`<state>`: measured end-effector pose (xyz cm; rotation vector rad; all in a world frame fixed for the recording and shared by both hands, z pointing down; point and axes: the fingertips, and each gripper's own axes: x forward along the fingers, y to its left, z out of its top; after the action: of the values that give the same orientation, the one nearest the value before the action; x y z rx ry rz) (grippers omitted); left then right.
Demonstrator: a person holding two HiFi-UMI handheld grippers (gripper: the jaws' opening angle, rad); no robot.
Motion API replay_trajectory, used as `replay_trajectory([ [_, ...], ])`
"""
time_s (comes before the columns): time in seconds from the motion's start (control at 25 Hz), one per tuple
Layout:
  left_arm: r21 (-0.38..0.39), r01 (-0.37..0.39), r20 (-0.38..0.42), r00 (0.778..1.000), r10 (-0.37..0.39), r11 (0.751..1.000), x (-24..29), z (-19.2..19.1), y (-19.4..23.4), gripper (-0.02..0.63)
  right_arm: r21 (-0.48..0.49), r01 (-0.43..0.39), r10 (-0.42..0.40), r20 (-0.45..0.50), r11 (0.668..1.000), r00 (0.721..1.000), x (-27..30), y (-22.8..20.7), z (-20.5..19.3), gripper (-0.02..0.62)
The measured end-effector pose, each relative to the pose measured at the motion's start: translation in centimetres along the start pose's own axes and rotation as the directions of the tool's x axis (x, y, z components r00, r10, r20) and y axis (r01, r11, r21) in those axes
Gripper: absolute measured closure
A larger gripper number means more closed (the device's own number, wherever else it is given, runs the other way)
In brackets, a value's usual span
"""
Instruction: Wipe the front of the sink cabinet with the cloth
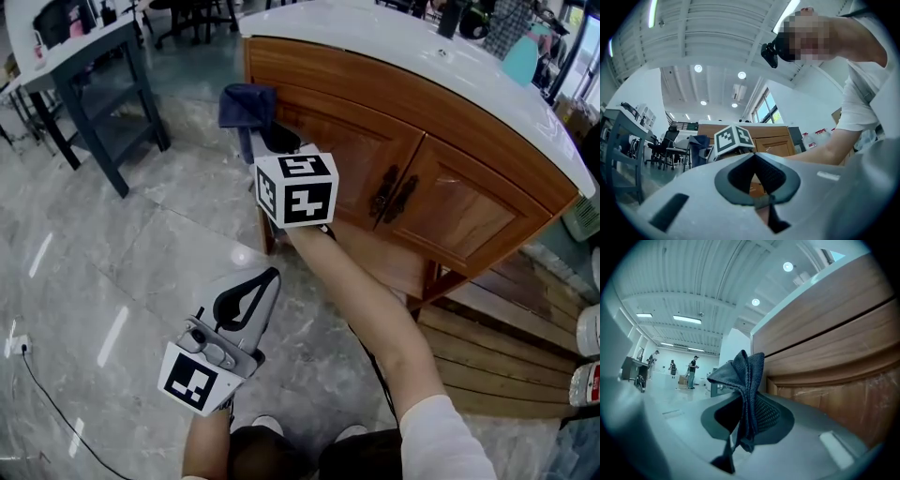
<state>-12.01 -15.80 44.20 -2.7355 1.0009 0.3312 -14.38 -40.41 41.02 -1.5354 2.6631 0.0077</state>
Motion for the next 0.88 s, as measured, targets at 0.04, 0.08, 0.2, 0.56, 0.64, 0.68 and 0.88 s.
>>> replay_trajectory([
  [0.04,0.003,0.004,-0.005,1.000,-0.004,1.000,0.0,-0.1,-0.3,0.601,0.004,0.020,-0.020,-0.012,1.000,1.000,0.2,-0.4,-0.4,0.528],
  [0.08,0.007,0.008,-0.013,1.000,-0.008,1.000,0.0,-0.3,-0.5,0.601,0.012,0.041,-0.040,-0.021,0.999,0.999,0.3,-0.9,-0.8,0.528],
  [0.2,0.014,0.018,-0.022,1.000,-0.018,1.000,0.1,-0.5,-0.7,0.603,0.042,0.074,-0.074,-0.023,0.996,0.997,0.5,-2.1,-0.8,0.528],
  [0.56,-0.004,0.022,-0.061,0.998,-0.023,1.000,-0.1,-1.4,-0.5,0.603,0.172,0.097,-0.099,-0.001,0.980,0.995,-2.0,-4.3,-0.3,0.532],
  [0.64,0.007,0.026,-0.067,0.997,-0.025,1.000,0.1,-1.5,-0.5,0.603,0.175,0.104,-0.106,0.005,0.979,0.994,-2.6,-4.7,0.0,0.532],
  [0.68,0.014,0.027,-0.072,0.997,-0.026,1.000,0.1,-1.7,-0.6,0.603,0.173,0.109,-0.112,0.007,0.979,0.994,-2.9,-5.0,0.0,0.531],
  [0.88,0.031,0.056,-0.071,0.996,-0.053,0.998,0.5,-1.8,-1.5,0.601,0.161,0.136,-0.141,0.014,0.977,0.990,-5.0,-6.4,-0.4,0.532],
])
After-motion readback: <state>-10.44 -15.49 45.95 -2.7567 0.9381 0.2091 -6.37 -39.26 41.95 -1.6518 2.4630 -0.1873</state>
